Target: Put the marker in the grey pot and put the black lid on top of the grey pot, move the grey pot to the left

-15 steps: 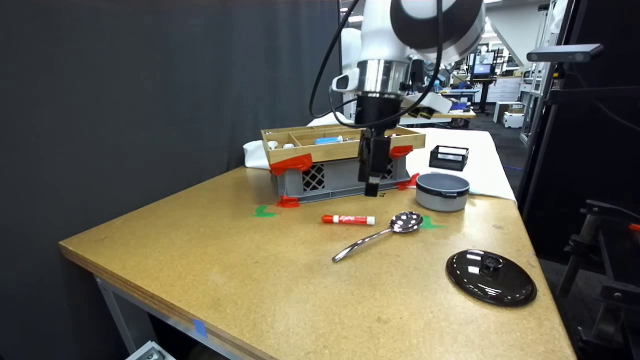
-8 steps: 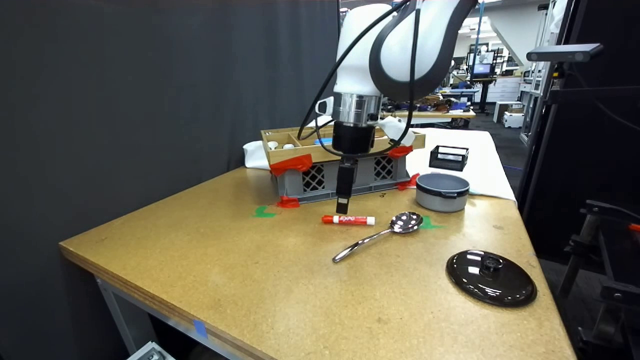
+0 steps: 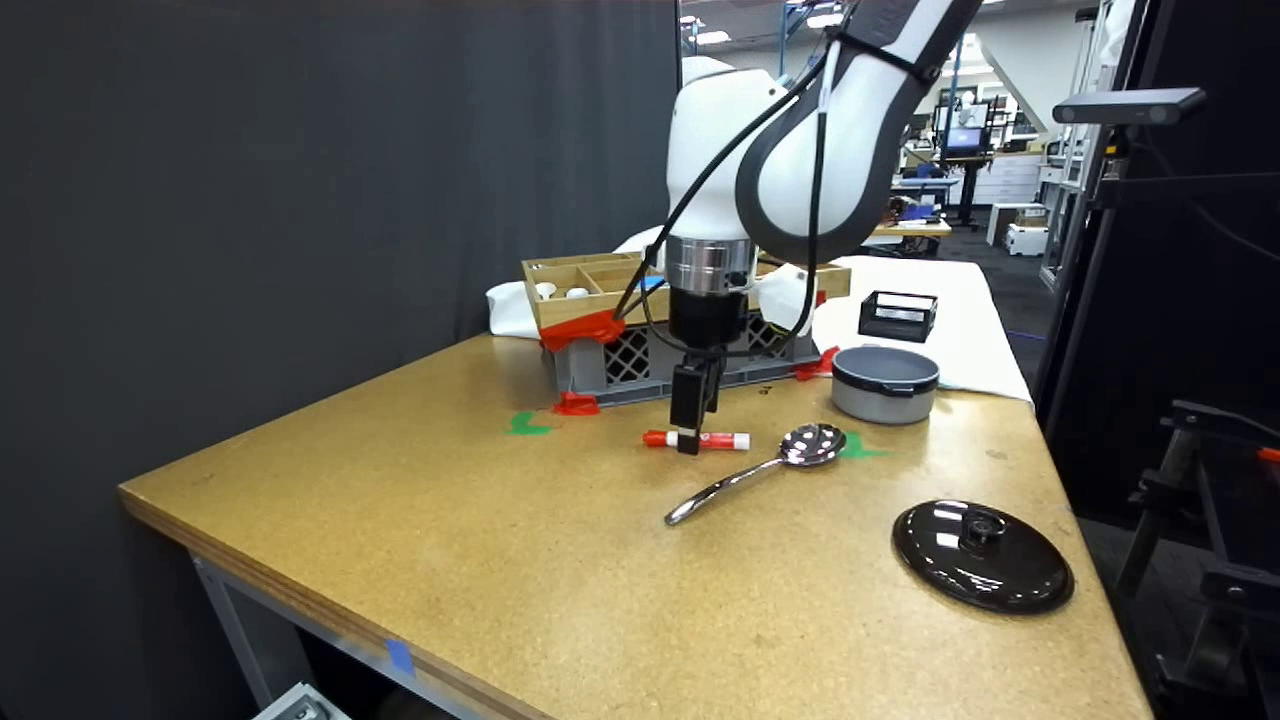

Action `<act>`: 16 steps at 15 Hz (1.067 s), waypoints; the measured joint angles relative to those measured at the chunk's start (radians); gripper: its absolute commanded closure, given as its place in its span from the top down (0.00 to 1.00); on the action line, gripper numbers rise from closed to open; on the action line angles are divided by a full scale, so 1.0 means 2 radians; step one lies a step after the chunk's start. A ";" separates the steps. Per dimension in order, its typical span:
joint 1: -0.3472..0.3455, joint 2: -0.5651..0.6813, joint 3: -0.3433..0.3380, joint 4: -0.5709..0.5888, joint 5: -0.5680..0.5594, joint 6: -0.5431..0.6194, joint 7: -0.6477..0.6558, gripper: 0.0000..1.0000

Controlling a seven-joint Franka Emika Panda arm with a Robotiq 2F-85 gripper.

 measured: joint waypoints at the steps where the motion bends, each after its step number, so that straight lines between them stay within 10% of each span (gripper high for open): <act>1: 0.000 0.006 0.000 0.003 0.000 0.000 0.000 1.00; 3: 0.000 0.017 -0.001 0.009 0.000 0.000 0.000 0.97; 4: -0.001 0.021 -0.001 0.012 0.000 0.000 0.000 0.73; 16: -0.004 0.029 0.009 0.027 0.001 0.000 0.000 0.00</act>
